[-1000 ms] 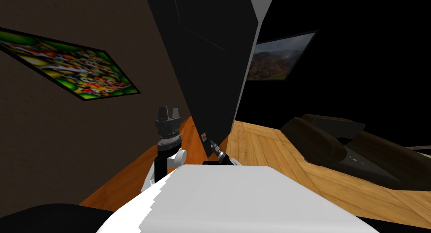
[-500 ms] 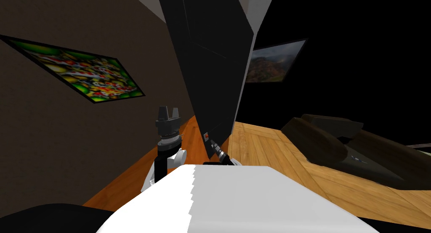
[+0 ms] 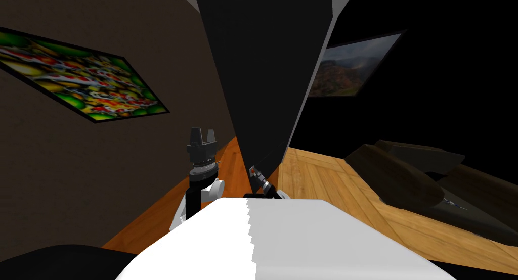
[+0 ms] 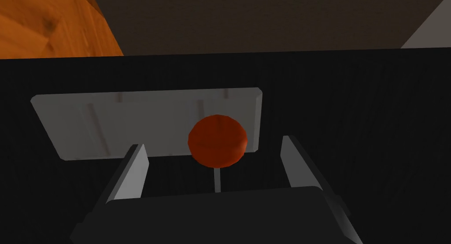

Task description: Push the door open

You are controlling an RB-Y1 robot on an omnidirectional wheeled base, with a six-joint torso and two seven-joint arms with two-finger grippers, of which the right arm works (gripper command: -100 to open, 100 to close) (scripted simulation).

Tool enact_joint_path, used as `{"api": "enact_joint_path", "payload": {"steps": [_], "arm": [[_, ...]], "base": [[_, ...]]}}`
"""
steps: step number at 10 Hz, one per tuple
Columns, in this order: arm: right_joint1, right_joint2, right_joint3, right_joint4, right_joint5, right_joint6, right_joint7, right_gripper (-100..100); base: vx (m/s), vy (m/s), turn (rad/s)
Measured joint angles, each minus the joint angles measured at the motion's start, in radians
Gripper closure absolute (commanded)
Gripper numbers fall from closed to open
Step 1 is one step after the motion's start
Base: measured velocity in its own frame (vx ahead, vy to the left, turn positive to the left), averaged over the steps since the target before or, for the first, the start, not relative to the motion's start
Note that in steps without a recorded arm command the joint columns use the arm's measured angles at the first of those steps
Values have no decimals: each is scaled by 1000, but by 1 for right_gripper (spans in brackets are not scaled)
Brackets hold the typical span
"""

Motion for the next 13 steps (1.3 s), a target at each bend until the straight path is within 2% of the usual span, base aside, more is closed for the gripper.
{"api": "enact_joint_path", "payload": {"steps": [5, 6, 8, 9, 13], "arm": [[1, -1, 0, 0, 0, 0, 0, 100], [1, -1, 0, 0, 0, 0, 0, -100], [2, -9, -9, -4, -4, 5, 1, -100], [3, -6, -13, -4, -7, 6, 1, -100], [0, -10, -22, -3, -7, 12, 4, -100]], "base": [[-16, -15, 1], [-134, -69, -102], [-225, -118, -84], [-98, -63, -7], [127, 119, 26]]}}
